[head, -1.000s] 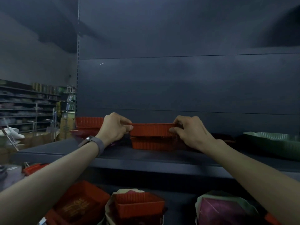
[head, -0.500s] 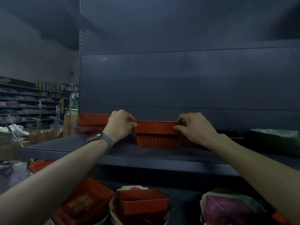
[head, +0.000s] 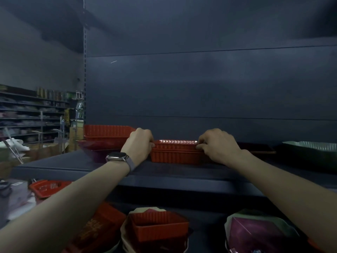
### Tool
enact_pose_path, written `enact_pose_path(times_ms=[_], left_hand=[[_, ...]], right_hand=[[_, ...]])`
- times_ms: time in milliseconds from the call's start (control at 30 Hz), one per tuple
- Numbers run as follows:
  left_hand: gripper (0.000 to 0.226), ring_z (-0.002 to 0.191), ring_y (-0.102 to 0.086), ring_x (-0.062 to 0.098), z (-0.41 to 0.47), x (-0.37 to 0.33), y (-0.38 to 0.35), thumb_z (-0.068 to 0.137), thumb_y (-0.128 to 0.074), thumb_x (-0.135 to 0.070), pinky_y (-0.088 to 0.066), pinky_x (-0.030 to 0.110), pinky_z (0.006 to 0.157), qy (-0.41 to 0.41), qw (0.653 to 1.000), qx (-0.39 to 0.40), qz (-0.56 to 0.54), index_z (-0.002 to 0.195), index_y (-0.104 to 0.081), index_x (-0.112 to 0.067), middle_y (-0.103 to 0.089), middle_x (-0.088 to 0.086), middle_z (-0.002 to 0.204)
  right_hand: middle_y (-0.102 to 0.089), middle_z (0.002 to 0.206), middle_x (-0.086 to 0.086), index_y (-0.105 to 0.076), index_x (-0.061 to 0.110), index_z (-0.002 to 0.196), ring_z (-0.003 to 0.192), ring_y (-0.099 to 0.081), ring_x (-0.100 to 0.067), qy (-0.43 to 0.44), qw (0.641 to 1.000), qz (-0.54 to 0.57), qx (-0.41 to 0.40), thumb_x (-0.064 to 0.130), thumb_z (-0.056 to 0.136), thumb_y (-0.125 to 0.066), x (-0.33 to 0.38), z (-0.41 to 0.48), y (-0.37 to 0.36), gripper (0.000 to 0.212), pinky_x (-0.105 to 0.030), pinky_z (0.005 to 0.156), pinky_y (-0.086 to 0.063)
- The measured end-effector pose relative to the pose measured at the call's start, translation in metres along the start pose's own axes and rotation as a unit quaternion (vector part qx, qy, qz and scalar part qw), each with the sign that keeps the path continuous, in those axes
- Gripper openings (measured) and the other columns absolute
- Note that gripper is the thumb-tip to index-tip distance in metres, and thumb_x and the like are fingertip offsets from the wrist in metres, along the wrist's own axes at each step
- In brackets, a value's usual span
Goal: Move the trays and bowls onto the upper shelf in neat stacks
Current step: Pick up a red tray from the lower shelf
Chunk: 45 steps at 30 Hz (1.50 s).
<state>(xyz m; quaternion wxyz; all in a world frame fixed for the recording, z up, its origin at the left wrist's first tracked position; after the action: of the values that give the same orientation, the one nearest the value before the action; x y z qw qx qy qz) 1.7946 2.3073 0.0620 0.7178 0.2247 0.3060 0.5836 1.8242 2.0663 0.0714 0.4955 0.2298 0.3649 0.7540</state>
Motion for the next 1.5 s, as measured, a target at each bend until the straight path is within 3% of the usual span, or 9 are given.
enact_pose_path(times_ms=[233,433,567,800,933,1100,1233,1333,1500], left_hand=[[0.023,0.084,-0.068,0.042,-0.008,-0.004,-0.005,0.102,-0.057,-0.013,-0.06,0.048,0.074,-0.014,0.999,0.023,0.042,0.089,-0.071,-0.001,-0.063,0.013,0.084],[0.021,0.069,-0.073,0.034,-0.014,0.0,-0.001,0.102,-0.06,-0.014,-0.065,0.044,0.066,0.024,0.999,0.045,0.009,0.093,-0.078,-0.008,-0.071,0.013,0.082],[0.014,0.047,-0.07,0.023,-0.015,0.005,0.0,0.098,-0.065,-0.005,-0.065,0.04,0.058,0.043,0.996,0.054,-0.05,0.098,-0.079,-0.002,-0.068,0.007,0.063],[0.016,0.048,-0.071,0.018,-0.025,0.001,0.004,0.096,-0.065,-0.007,-0.065,0.035,0.065,0.042,0.996,0.065,-0.04,0.102,-0.08,-0.007,-0.072,0.006,0.059],[0.022,0.051,-0.073,0.019,-0.035,-0.003,0.01,0.091,-0.06,-0.007,-0.065,0.035,0.065,0.053,0.995,0.074,-0.034,0.094,-0.08,-0.013,-0.074,0.008,0.062],[0.023,0.097,-0.071,0.036,-0.055,-0.043,0.029,0.087,-0.061,-0.026,-0.06,0.043,0.085,0.04,0.998,0.05,-0.024,0.096,-0.081,-0.032,-0.076,0.002,0.095],[0.021,0.094,-0.072,0.031,-0.074,-0.088,0.042,0.084,-0.058,-0.039,-0.06,0.043,0.086,0.011,0.995,0.04,-0.089,0.091,-0.078,-0.042,-0.076,-0.007,0.088],[0.019,0.077,-0.072,0.024,-0.096,-0.124,0.045,0.083,-0.056,-0.038,-0.061,0.042,0.079,-0.031,0.989,0.034,-0.139,0.082,-0.075,-0.04,-0.07,-0.011,0.067],[0.025,0.06,-0.069,0.0,-0.142,-0.168,0.019,0.085,-0.057,-0.048,-0.064,0.035,0.076,-0.052,0.971,0.068,-0.221,0.094,-0.079,-0.041,-0.075,-0.021,0.072]], right_hand=[[-0.068,0.117,-0.004,-0.077,0.025,0.113,0.113,-0.059,-0.029,0.021,0.999,-0.03,-0.002,0.039,0.106,-0.058,0.001,-0.009,-0.001,0.024,-0.035,0.085,-0.041],[-0.065,0.126,-0.001,-0.073,0.025,0.122,0.122,-0.052,-0.025,0.038,0.998,-0.042,0.009,0.035,0.107,-0.055,0.004,-0.015,0.0,0.026,-0.036,0.099,-0.04],[-0.065,0.131,0.0,-0.07,0.031,0.131,0.126,-0.049,-0.023,0.046,0.997,-0.052,0.018,0.031,0.107,-0.055,0.002,-0.017,-0.004,0.028,-0.04,0.103,-0.04],[-0.063,0.133,-0.003,-0.064,0.026,0.137,0.132,-0.04,-0.025,0.052,0.992,-0.104,0.057,0.034,0.107,-0.054,0.005,-0.022,-0.014,0.033,-0.045,0.111,-0.033],[-0.066,0.125,-0.002,-0.067,0.02,0.126,0.123,-0.046,-0.024,0.056,0.996,-0.059,0.034,0.027,0.106,-0.052,0.008,-0.032,-0.003,0.026,-0.042,0.103,-0.037],[-0.067,0.112,-0.006,-0.072,0.014,0.108,0.111,-0.058,-0.027,0.038,0.999,0.03,0.001,0.026,0.105,-0.048,0.002,-0.06,0.026,0.027,-0.047,0.094,-0.053],[-0.067,0.094,-0.002,-0.071,0.013,0.094,0.099,-0.055,-0.023,0.071,0.992,0.059,-0.088,0.025,0.101,-0.052,-0.001,-0.094,0.055,0.023,-0.045,0.09,-0.051],[-0.067,0.091,0.002,-0.07,0.016,0.094,0.095,-0.056,-0.019,0.076,0.987,0.106,-0.096,0.027,0.099,-0.053,-0.01,-0.122,0.066,0.021,-0.046,0.083,-0.054],[-0.062,0.084,0.008,-0.069,0.02,0.092,0.083,-0.053,-0.012,0.068,0.984,0.135,-0.095,0.026,0.099,-0.057,-0.032,-0.178,0.063,0.015,-0.04,0.077,-0.051]])
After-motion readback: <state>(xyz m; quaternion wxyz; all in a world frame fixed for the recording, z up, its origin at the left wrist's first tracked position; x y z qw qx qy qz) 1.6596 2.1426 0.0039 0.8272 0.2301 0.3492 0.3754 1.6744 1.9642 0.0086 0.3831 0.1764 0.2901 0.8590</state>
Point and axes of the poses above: each hand's wrist, its own z-axis towards the middle knuckle, its own y-axis out of the back of the hand, x = y × z, the point moved 9 cm from there along z, towards the middle knuckle
